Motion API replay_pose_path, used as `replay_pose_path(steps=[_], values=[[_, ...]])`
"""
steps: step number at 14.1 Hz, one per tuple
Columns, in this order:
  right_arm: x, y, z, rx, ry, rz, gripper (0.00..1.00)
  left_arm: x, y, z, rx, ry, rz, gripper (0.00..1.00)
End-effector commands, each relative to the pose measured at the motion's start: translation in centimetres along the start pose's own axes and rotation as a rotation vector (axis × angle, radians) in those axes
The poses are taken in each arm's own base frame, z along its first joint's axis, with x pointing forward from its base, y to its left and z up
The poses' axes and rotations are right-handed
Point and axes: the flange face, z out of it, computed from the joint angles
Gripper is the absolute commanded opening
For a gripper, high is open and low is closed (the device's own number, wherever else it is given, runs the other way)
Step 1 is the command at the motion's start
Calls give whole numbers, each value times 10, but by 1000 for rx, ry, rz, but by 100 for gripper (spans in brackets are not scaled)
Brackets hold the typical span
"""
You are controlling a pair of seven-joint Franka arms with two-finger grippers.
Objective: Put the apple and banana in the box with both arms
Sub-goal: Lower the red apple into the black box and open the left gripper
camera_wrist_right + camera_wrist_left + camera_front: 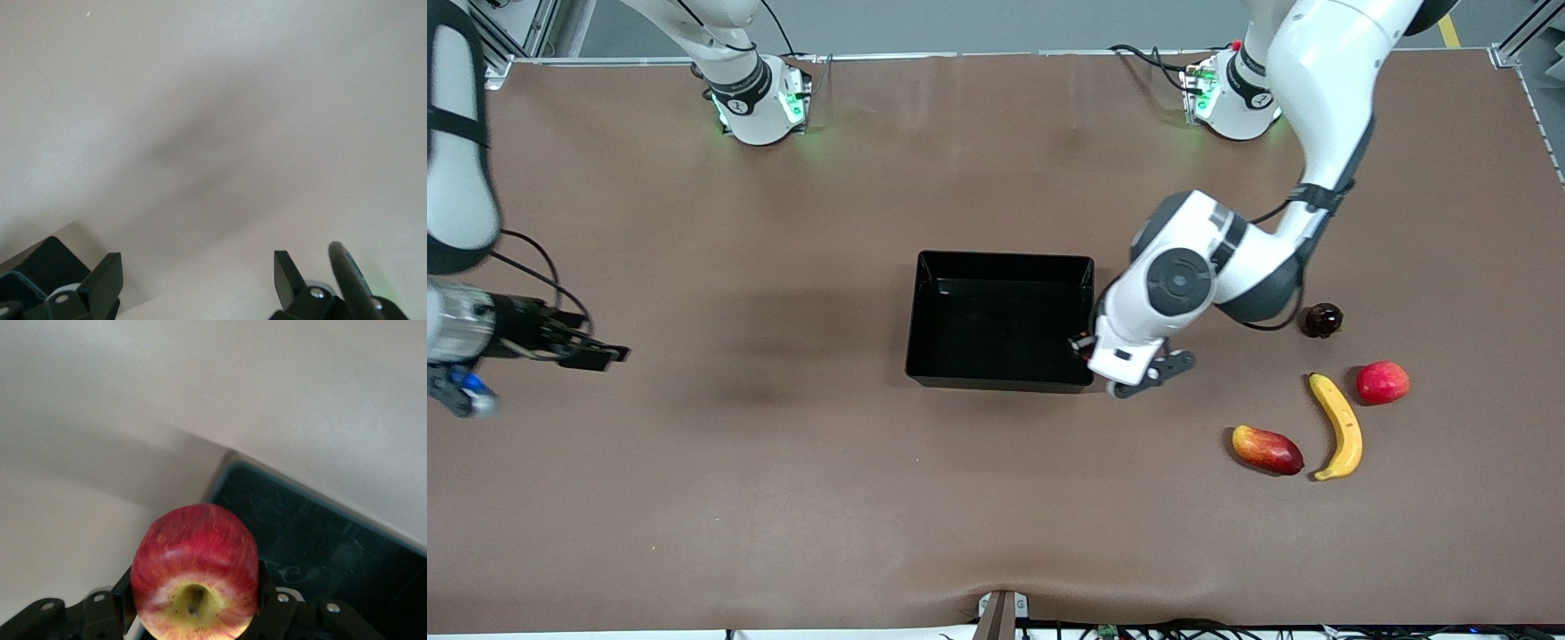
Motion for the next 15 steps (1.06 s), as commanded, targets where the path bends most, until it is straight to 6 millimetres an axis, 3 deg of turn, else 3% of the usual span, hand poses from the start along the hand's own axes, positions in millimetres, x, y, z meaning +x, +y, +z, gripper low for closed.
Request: replay_pose_path(steps=[1, 4, 6, 8, 11, 13, 15], values=[[-22, 20, -10, -12, -3, 15, 100, -25, 26, 17, 21, 27, -3, 0], [-27, 29, -10, -11, 11, 13, 100, -55, 46, 57, 64, 47, 5, 0], [-35, 31, -11, -8, 33, 13, 100, -61, 50, 89, 90, 57, 7, 0], [-53, 37, 0, -7, 77, 16, 100, -71, 56, 116, 96, 45, 19, 0], [-62, 41, 7, -15, 74, 17, 100, -73, 54, 132, 113, 31, 23, 4], [-63, 43, 4, -15, 76, 18, 100, -74, 53, 131, 121, 39, 33, 100], [-60, 49, 3, -13, 75, 14, 100, -64, 52, 104, 121, 96, 50, 100]])
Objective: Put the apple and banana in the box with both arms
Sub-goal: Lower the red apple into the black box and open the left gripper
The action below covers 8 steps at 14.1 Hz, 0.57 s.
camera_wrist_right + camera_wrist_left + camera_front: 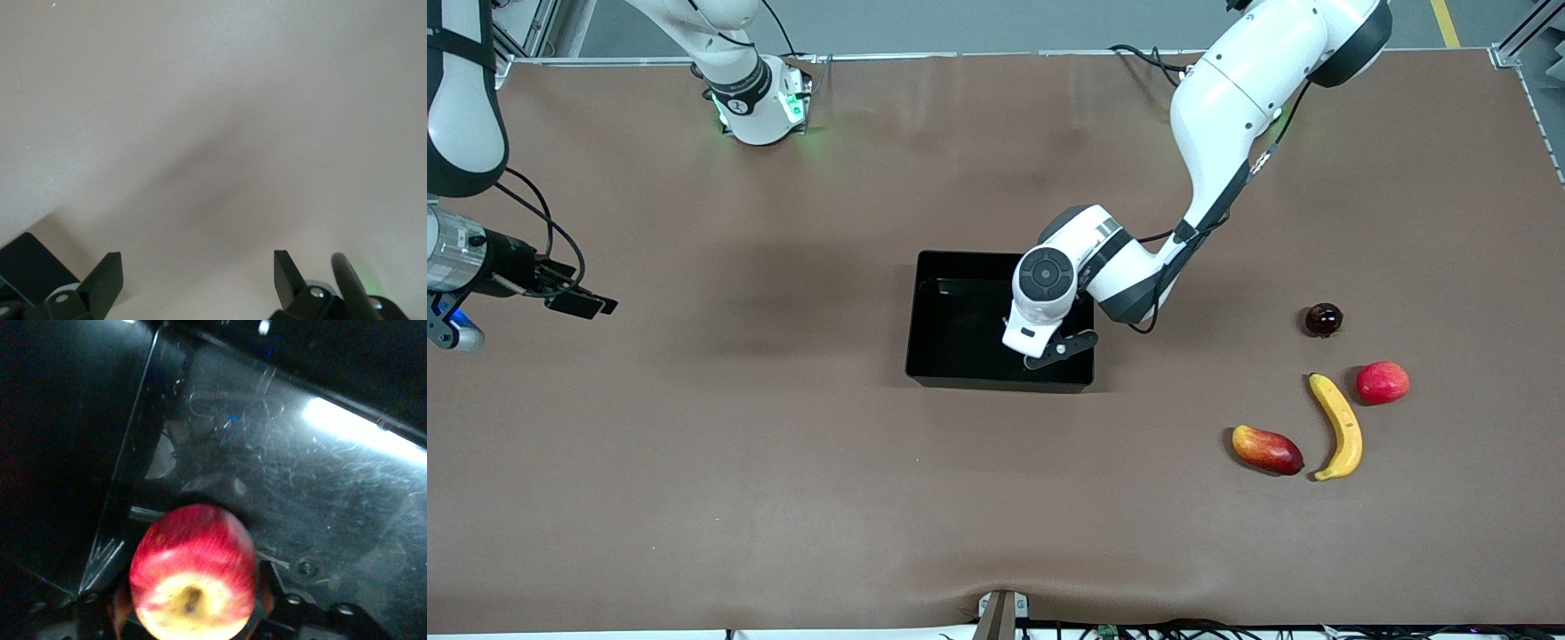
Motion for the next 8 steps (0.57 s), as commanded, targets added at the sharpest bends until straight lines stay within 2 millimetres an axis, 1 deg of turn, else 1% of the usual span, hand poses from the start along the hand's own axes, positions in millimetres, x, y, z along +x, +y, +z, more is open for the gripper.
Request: replay_pose_path(steps=[1, 2, 3, 4, 6, 7, 8], values=[[-1, 16, -3, 2, 10, -15, 100, 14, -8, -46, 0, 82, -10, 100], [1, 16, -2, 3, 11, -15, 100, 25, -16, -75, -19, 109, -23, 100], [2, 17, 0, 5, 13, -15, 100, 43, -33, -105, -30, 131, -42, 100], [2, 17, 0, 3, 13, -15, 100, 68, -56, -128, -39, 148, -50, 100], [-1, 16, -3, 1, 14, -19, 100, 116, -100, -156, -66, 159, -10, 100], [-3, 16, -4, 0, 14, -20, 100, 139, -126, -167, -65, 168, 17, 100], [-10, 17, -12, -2, 18, -16, 100, 158, -148, -170, -51, 165, 49, 100]])
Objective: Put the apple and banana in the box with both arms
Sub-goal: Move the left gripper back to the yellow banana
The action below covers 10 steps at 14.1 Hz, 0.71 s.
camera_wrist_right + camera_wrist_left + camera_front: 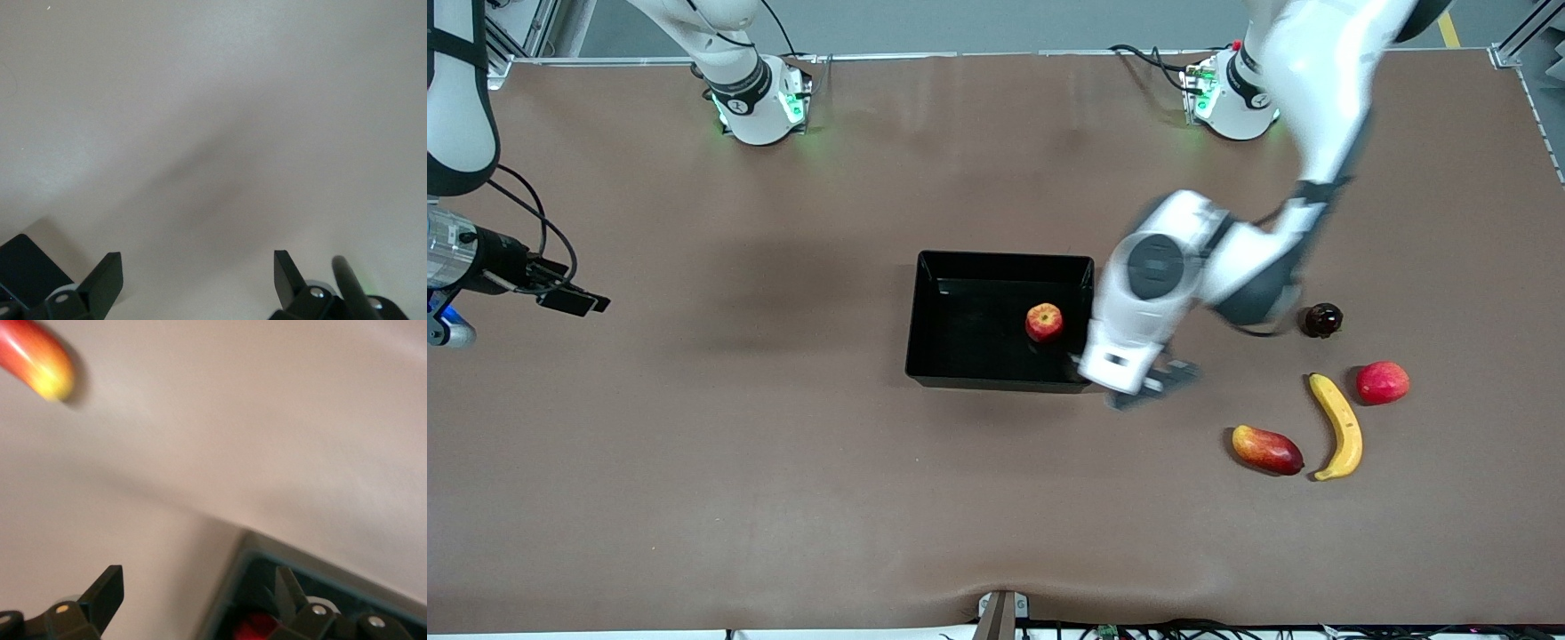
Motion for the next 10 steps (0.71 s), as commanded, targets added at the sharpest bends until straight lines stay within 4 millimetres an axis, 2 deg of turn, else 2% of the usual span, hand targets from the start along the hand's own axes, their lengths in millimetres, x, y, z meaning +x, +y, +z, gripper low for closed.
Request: replay_pose_path(steps=[1, 3, 5, 9, 10], values=[[-24, 5, -14, -34, 4, -11, 100, 48, -69, 2, 33, -28, 95, 100], [-40, 15, -40, -50, 46, -8, 100, 79, -113, 17, 55, -43, 193, 100], [-55, 17, -67, -44, 83, -11, 100, 113, -166, 39, 108, -46, 249, 100], [-70, 23, -92, -65, 78, -17, 100, 147, -243, 91, 240, -16, 298, 100], [-70, 23, -96, -63, 86, -16, 100, 153, -255, 103, 238, -2, 302, 100]])
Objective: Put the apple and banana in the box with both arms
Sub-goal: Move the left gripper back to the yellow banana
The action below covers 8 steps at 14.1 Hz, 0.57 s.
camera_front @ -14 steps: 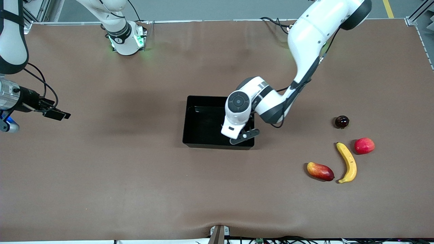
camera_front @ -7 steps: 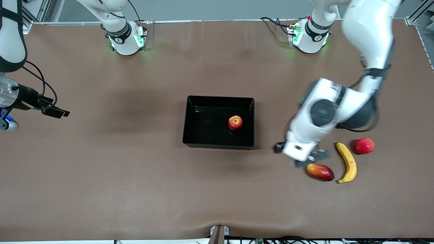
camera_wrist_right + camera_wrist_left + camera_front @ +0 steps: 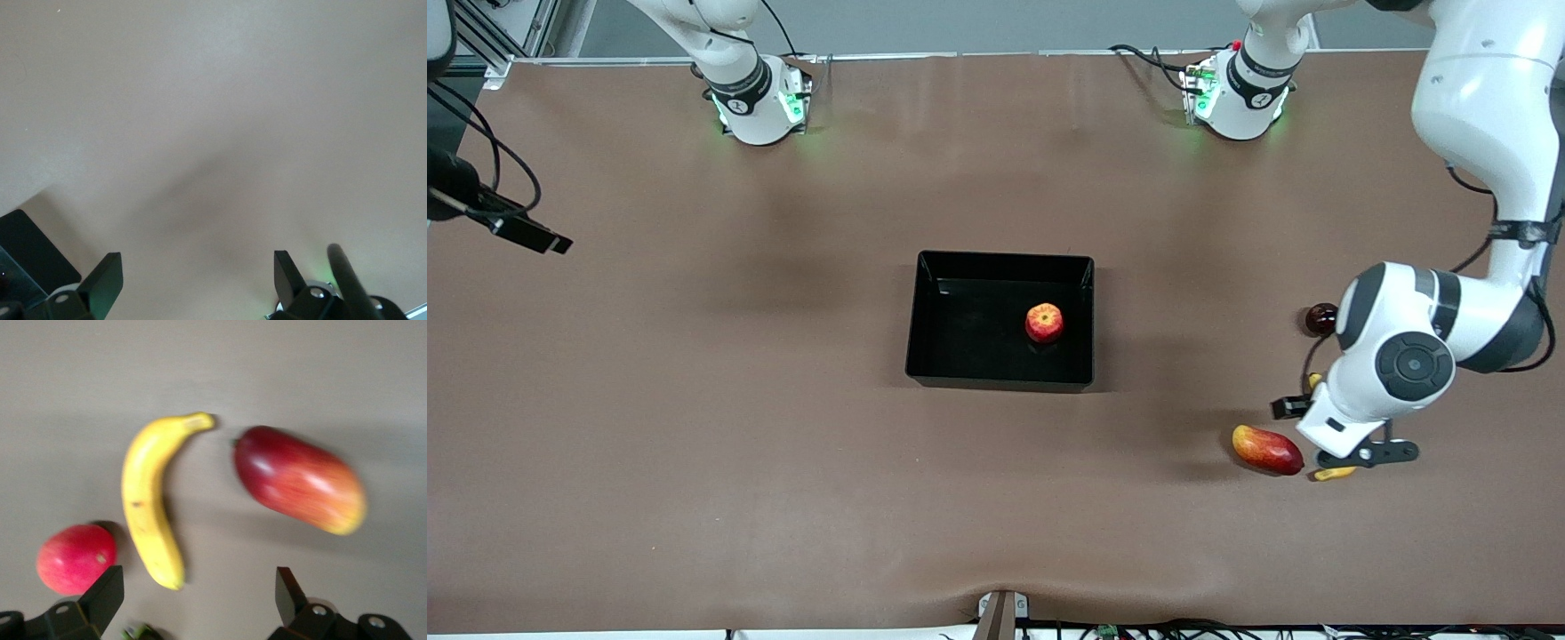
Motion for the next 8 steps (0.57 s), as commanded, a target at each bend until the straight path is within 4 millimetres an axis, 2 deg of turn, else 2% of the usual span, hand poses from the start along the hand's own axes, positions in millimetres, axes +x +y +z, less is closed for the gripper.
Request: replay_pose_path(steps=[1, 2, 5, 8], values=[[0, 8, -11, -10, 19, 6, 100, 4, -24, 33, 8, 37, 30, 96], [-2, 8, -14, -10, 17, 9, 100, 5, -33, 47, -6, 37, 19, 93], [-4, 10, -20, -16, 5, 9, 100, 6, -46, 71, -15, 27, 3, 86], [-3, 11, -28, -8, 20, 13, 100, 3, -45, 97, 4, 6, 26, 73]])
